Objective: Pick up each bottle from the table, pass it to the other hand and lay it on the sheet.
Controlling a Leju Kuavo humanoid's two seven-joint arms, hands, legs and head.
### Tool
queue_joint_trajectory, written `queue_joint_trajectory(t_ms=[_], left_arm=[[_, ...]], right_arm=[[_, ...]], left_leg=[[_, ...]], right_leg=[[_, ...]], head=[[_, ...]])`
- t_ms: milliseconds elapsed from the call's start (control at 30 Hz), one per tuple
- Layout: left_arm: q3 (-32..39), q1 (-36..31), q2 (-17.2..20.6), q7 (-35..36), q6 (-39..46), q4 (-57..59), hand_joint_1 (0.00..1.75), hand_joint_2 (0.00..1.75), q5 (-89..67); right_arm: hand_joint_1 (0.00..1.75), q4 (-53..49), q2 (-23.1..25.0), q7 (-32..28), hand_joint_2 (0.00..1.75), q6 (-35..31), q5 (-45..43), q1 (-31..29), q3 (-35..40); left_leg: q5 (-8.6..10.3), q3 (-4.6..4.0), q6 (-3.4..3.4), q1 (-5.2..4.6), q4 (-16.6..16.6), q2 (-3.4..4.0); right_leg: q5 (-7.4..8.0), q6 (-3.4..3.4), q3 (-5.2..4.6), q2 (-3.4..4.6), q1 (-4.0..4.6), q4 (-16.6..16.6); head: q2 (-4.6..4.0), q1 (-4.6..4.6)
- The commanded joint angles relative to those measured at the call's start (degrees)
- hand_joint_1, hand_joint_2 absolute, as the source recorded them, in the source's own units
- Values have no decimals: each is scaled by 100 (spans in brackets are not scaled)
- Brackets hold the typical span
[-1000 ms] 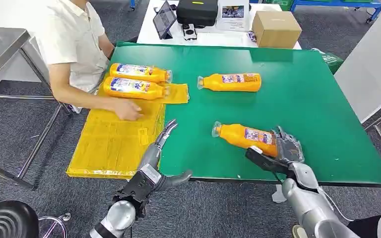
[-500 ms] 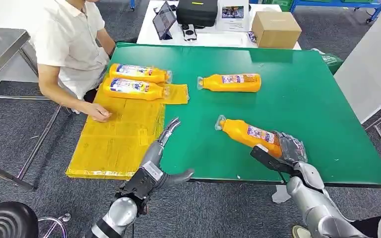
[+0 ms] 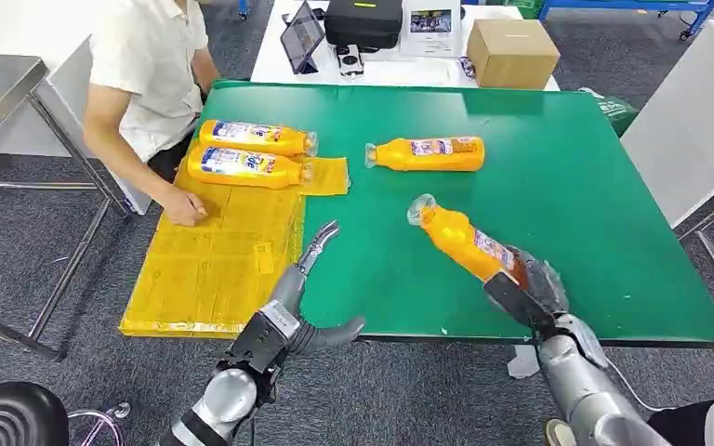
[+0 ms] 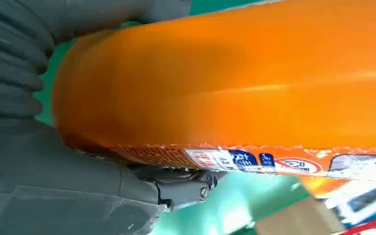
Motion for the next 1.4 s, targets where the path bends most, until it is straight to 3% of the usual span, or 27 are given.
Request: queue_joint_trajectory(t_ms=[33, 100, 267, 467, 967, 1400], left_arm=[[-52, -121, 64, 2, -118, 330, 0, 175, 203], [81, -83, -13, 151, -358, 401, 0, 175, 688], [209, -80, -158, 750, -666, 1122, 0, 175, 2293], [-29, -212, -189, 589, -826, 1395, 0, 175, 2850], [-274, -255, -230, 725, -685, 635, 0, 175, 3518], [-485, -89, -131, 538, -640, -11, 0, 175, 3562]], right_arm=[[175, -444, 474, -191, 175, 377, -417, 481, -404], [175, -781, 543, -335, 175, 274, -579, 571, -278], [175, -3123, 1045, -38, 175, 1115, -2085, 1317, 268], [175, -4303, 1280, 74, 175, 1384, -2900, 1707, 1167], [175, -3908, 1575, 11, 175, 452, -2390, 1654, 2918], [175, -2647, 1674, -16, 175, 350, -2768, 1355, 2911]], left_leg=[[4, 1, -10, 7, -12, -7], [6, -2, -9, 6, -12, -13], [2, -11, -9, 3, -11, -4], [1, -63, -9, 1, -4, 0], [-1, -80, -11, 3, -3, -2], [1, -78, -9, 4, -7, -3]], right_leg=[[-1, -15, -2, -5, 7, -7], [-1, -14, -3, -10, 5, -10], [-6, -16, -9, -2, 2, -2], [-10, -13, -64, 4, 1, 17], [-15, -19, -82, 2, 2, 21], [-13, -17, -75, 1, 3, 14]], head=[[0, -2], [0, 0], [0, 2], [0, -2], [0, -2], [0, 2]])
